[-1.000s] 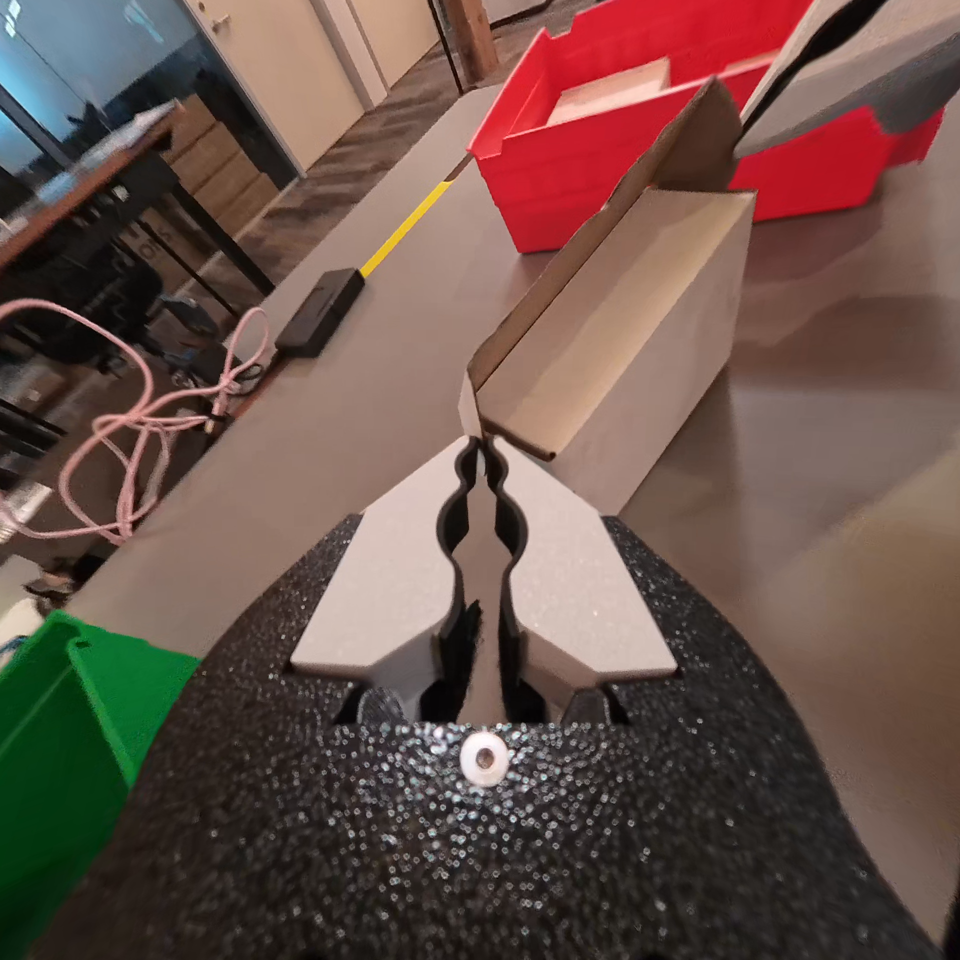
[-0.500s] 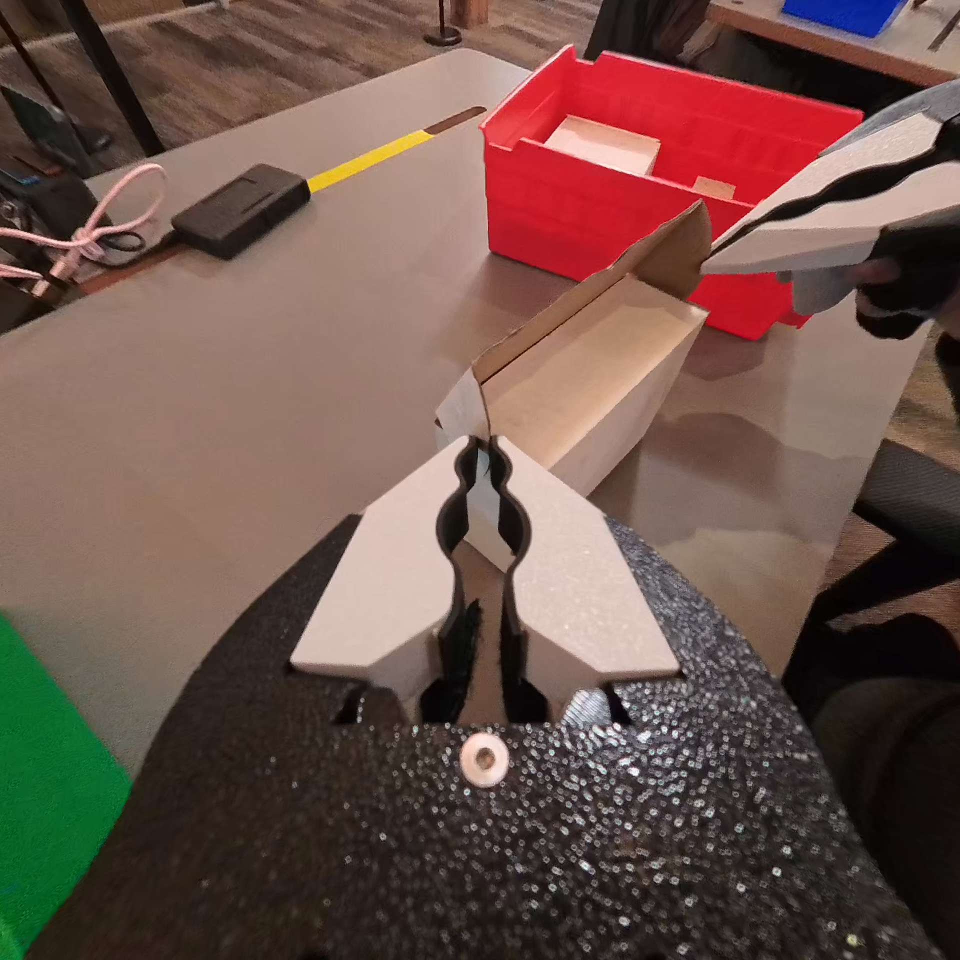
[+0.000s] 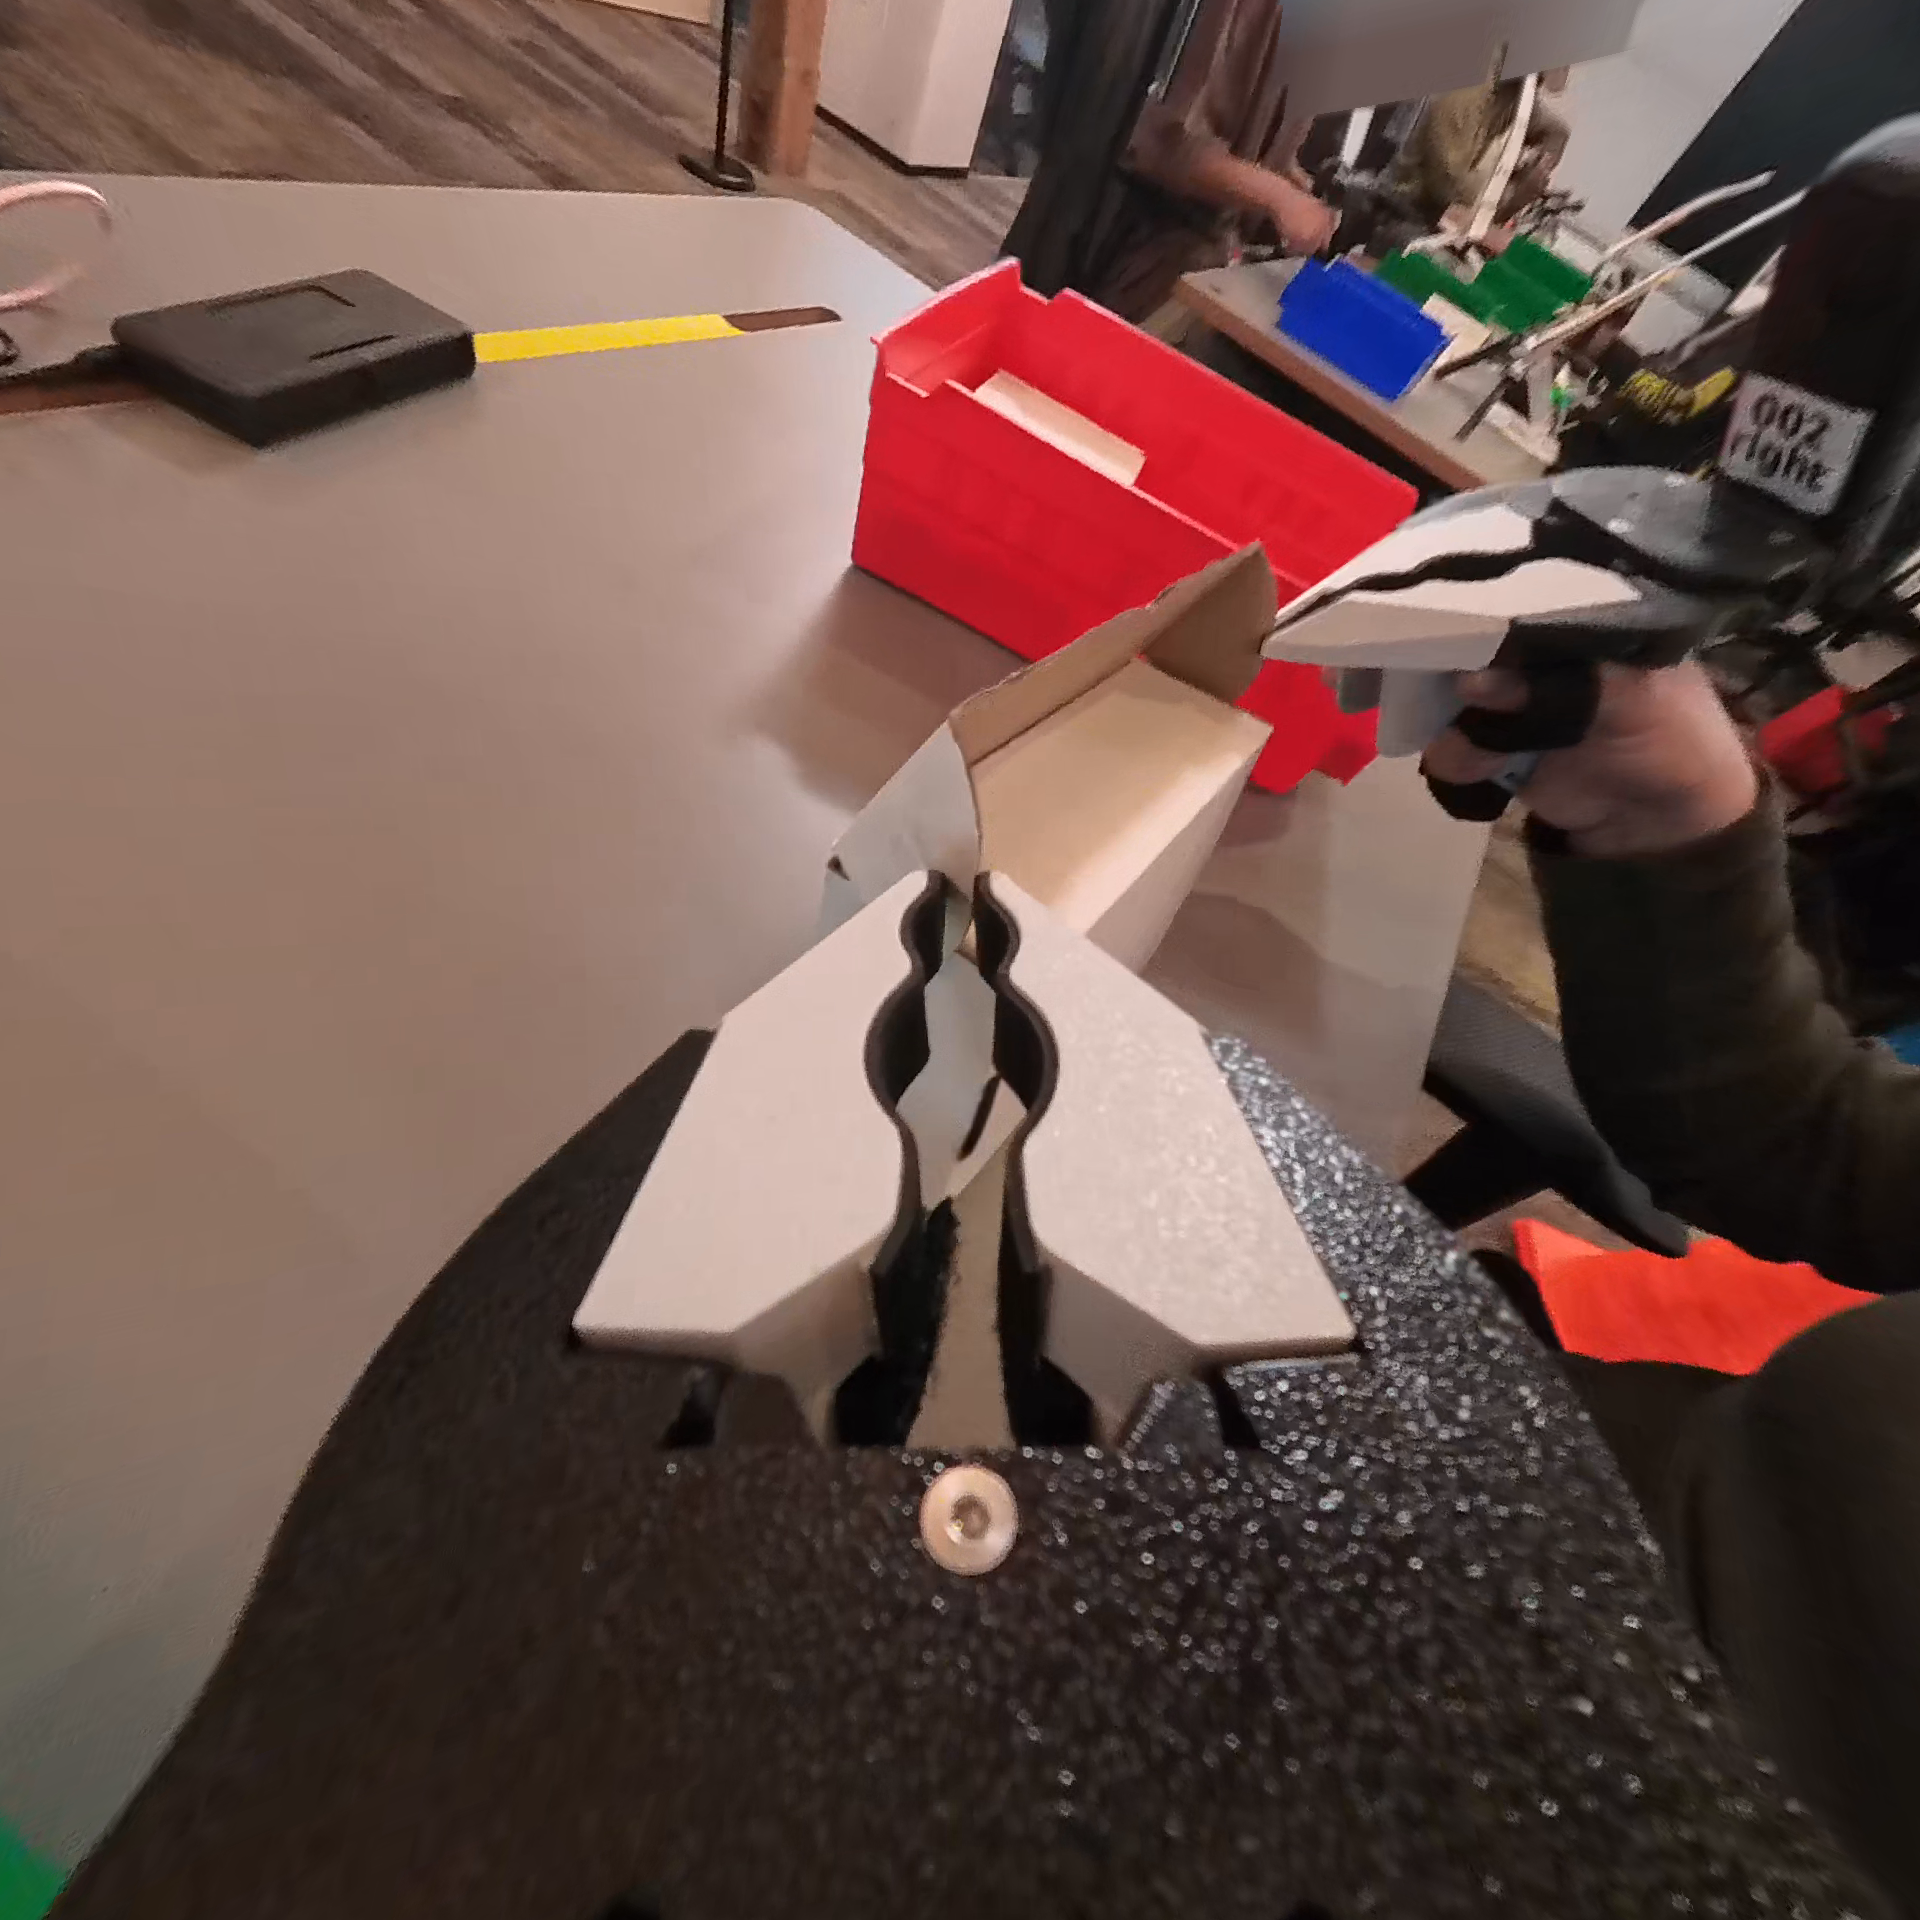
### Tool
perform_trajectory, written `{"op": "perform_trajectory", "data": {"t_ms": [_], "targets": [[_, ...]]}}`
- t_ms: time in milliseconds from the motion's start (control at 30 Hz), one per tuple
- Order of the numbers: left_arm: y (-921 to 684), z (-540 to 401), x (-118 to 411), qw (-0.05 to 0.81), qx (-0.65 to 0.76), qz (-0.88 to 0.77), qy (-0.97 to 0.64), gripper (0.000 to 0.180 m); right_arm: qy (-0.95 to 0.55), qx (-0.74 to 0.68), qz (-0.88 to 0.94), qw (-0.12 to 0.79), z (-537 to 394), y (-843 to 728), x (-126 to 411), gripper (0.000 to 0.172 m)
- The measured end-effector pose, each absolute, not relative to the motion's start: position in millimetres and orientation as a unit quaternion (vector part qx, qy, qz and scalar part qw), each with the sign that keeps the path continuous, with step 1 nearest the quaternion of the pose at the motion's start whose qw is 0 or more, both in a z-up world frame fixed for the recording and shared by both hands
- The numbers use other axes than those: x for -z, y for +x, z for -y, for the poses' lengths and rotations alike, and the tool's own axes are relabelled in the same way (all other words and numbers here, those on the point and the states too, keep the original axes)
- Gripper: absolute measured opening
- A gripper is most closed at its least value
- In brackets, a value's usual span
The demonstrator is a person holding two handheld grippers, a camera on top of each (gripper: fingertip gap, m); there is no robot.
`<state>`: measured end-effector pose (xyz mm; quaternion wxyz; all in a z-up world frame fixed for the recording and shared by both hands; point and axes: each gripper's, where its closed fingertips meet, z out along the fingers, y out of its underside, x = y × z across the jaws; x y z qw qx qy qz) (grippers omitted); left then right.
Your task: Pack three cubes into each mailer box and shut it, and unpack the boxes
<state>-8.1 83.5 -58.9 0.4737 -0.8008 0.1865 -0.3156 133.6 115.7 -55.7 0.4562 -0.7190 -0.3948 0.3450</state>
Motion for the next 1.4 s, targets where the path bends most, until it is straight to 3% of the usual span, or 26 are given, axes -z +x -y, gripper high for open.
{"op": "perform_trajectory", "data": {"t_ms": [633, 800, 933, 1067, 1233, 1400], "targets": [[-17.2, -77.3, 62.1, 0.491, 0.191, -0.225, -0.820, 0.002, -0.682, -0.544, 0.288, 0.395, -114.4, 125.9, 44.6, 0.000], [-9.7, -71.6, 61.4, 0.498, 0.170, -0.236, -0.817, 0.001, -0.703, -0.427, 0.326, 0.467, -122.6, 134.0, 53.9, 0.000], [-17.7, -73.9, 37.5, 0.581, 0.100, -0.200, -0.782, 0.011, -0.706, -0.344, 0.353, 0.509, -123.3, 139.4, 56.5, 0.004], [17.6, -45.0, -13.8, 0.731, 0.026, -0.247, -0.635, 0.000, -0.712, -0.321, 0.365, 0.507, -120.9, 139.1, 61.7, 0.013], [73.2, -57.9, 42.1, 0.641, -0.074, -0.378, -0.664, 0.000, -0.716, -0.311, 0.376, 0.499, -120.8, 134.6, 63.7, 0.005], [81.2, -86.6, 75.7, 0.576, -0.118, -0.399, -0.704, 0.000, -0.720, -0.318, 0.366, 0.497, -123.1, 132.3, 57.6, 0.003]]}}
